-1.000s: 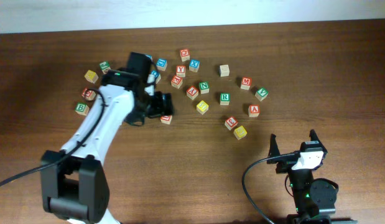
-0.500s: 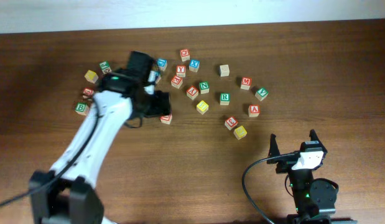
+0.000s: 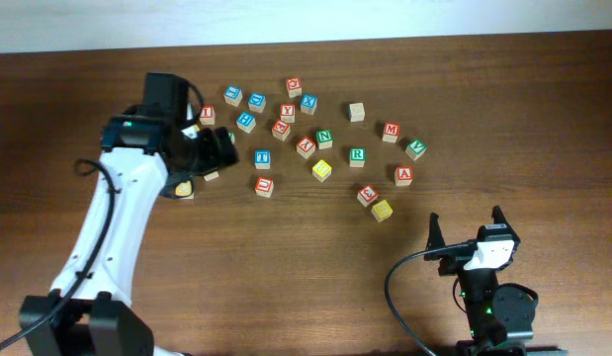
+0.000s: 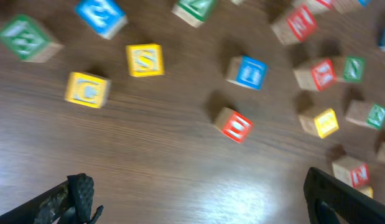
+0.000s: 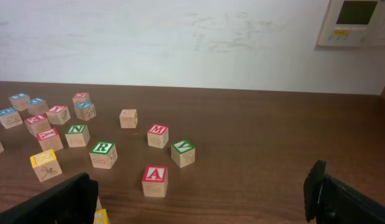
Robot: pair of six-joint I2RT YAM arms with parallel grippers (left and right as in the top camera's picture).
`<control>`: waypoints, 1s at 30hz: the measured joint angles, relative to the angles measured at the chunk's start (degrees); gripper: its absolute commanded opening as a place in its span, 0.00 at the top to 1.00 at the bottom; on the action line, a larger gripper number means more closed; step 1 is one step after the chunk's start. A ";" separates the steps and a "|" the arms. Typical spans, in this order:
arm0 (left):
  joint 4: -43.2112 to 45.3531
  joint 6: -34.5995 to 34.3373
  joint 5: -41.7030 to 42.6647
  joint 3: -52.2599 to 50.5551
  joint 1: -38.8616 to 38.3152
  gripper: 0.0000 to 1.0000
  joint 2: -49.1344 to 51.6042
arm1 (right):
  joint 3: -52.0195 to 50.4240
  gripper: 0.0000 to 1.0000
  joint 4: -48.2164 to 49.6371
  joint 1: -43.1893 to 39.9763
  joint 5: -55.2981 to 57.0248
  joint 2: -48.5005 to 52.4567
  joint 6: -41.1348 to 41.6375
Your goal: Spell out ICRA
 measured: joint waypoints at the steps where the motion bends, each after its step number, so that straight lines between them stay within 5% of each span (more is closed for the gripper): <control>1: 0.57 0.02 0.63 0.00 -1.73 0.01 0.39 | 0.00 0.02 0.00 0.02 0.00 0.00 -0.02; 7: 2.12 0.31 0.90 0.00 -11.89 0.07 5.44 | 0.00 0.02 0.00 0.02 0.00 0.00 0.00; 11: 1.20 -0.70 -1.29 0.00 -12.07 0.00 6.01 | 0.00 0.02 0.00 0.00 0.00 0.00 -0.04; 23: -1.95 -2.38 -7.37 0.00 8.94 0.01 6.01 | 0.00 0.02 0.00 0.00 0.00 0.00 -0.02; 30: -1.97 -1.73 -4.37 0.02 7.58 0.08 11.50 | 0.00 0.02 0.00 0.00 0.00 0.00 -0.02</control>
